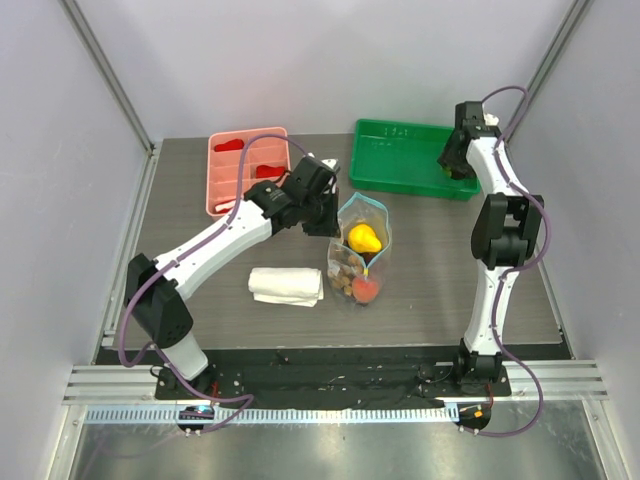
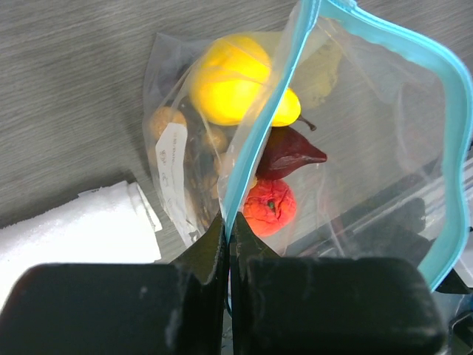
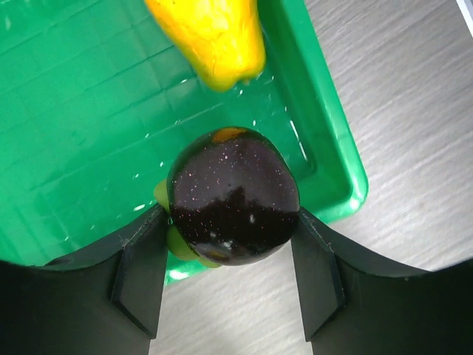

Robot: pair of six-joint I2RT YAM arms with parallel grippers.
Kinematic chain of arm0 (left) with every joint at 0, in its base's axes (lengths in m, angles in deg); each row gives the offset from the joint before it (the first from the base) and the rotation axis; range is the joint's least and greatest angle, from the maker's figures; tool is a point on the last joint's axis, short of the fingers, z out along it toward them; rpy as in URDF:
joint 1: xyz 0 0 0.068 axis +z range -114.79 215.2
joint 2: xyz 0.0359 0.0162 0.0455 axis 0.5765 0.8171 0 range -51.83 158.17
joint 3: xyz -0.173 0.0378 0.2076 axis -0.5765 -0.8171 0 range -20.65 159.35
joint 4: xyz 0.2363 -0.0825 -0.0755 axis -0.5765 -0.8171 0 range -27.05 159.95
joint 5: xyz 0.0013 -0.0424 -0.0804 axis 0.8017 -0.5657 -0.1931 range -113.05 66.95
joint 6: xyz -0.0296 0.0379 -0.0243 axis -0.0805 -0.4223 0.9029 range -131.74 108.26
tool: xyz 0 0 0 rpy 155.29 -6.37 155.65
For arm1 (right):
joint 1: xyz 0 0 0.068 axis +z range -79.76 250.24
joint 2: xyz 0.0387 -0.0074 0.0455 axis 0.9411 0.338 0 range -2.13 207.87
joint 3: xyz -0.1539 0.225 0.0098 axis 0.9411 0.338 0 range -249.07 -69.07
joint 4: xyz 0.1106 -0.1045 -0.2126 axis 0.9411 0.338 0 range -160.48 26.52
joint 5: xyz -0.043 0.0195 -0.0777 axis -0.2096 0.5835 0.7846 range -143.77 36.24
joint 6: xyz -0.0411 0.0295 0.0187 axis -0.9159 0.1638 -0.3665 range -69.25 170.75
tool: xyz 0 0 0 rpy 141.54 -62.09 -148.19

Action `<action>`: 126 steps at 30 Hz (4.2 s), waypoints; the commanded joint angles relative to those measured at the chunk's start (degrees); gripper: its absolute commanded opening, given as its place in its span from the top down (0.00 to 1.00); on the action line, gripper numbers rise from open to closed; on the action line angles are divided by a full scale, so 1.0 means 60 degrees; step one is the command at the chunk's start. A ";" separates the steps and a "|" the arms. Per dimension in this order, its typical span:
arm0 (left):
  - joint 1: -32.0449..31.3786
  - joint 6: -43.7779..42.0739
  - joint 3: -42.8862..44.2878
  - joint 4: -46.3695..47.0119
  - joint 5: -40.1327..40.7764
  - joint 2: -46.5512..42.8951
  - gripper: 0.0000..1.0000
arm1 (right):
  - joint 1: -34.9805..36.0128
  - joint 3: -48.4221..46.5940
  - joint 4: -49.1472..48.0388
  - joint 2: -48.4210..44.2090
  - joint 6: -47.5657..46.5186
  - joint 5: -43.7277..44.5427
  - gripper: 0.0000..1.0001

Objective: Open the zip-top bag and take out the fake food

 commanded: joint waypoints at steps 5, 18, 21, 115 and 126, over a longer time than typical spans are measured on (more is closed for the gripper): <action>0.0000 -0.0325 0.0525 -0.0022 -0.0119 0.0050 1.00 | -0.0216 -0.0683 0.0286 0.0359 -0.0580 0.0321 0.53; 0.0000 -0.0281 0.0408 0.0315 -0.0339 0.0167 1.00 | -0.0201 -0.2484 0.2671 -0.0254 0.0018 0.0468 0.00; -0.0015 -0.0281 0.0248 0.0504 -0.0280 0.0138 1.00 | 0.0061 -0.1888 0.3187 -0.1102 0.0356 -0.0188 0.00; -0.0674 0.0569 -0.0192 0.0579 0.0012 -0.1092 1.00 | 0.5029 0.9600 -0.1942 -0.7549 0.8312 -0.8336 0.95; -0.0659 -0.0032 -0.0749 0.0447 0.0467 -0.1459 1.00 | 0.4062 0.8619 -0.0579 -0.8386 0.7447 -0.8526 0.99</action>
